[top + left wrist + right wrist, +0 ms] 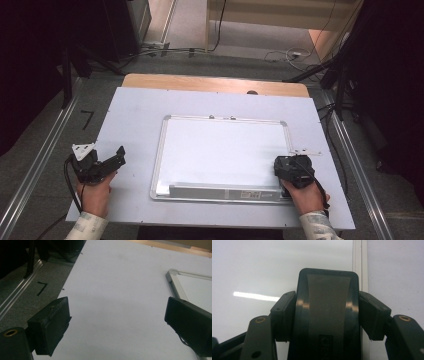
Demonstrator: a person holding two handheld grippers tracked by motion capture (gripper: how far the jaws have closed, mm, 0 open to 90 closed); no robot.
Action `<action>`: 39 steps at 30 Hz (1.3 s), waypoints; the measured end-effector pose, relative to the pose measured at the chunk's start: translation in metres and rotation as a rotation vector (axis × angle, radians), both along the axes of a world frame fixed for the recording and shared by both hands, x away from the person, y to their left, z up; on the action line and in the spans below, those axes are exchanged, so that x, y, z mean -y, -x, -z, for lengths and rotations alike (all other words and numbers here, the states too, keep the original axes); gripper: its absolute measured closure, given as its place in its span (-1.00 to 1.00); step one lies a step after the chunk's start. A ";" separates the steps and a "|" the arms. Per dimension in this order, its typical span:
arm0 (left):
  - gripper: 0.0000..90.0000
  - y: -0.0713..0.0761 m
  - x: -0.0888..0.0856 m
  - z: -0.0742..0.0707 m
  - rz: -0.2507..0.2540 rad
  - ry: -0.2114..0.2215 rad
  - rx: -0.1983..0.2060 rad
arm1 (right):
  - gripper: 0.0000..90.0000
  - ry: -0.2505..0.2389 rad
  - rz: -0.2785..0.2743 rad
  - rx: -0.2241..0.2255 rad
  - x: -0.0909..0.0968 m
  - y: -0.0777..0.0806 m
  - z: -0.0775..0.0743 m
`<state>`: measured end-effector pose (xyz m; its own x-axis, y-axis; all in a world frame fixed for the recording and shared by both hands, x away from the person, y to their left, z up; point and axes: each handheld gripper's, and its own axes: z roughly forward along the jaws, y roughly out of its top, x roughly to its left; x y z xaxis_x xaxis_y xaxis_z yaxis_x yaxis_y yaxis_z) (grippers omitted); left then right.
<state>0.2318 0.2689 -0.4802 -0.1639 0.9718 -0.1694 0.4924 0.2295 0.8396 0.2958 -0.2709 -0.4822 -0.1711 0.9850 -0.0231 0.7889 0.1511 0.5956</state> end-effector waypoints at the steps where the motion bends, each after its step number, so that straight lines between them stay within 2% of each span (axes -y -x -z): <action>1: -0.86 0.000 0.000 0.000 0.001 -0.001 0.000 | -0.30 0.002 0.001 0.009 0.000 0.000 -0.001; 6: -0.86 0.000 0.000 0.000 0.001 0.003 -0.003 | -0.36 -0.021 -0.001 0.050 0.004 0.001 -0.006; 16: -0.86 0.000 0.000 0.001 0.002 0.002 -0.003 | -0.43 -0.056 -0.036 0.179 0.011 0.008 -0.021; 26: -0.86 0.000 0.000 0.001 0.004 0.001 -0.002 | -0.45 -0.076 -0.090 0.250 0.014 0.010 -0.031; 29: -0.86 0.000 0.000 0.001 0.005 0.001 -0.002 | -0.45 -0.094 -0.102 0.239 0.016 0.009 -0.033; 39: -0.86 0.000 0.000 0.001 0.005 -0.001 -0.002 | -0.51 -0.103 -0.138 0.259 0.018 0.009 -0.037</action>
<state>0.2321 0.2694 -0.4811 -0.1594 0.9728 -0.1682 0.4956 0.2262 0.8386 0.2871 -0.2887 -0.4455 -0.3048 0.9523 0.0157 0.5851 0.1742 0.7920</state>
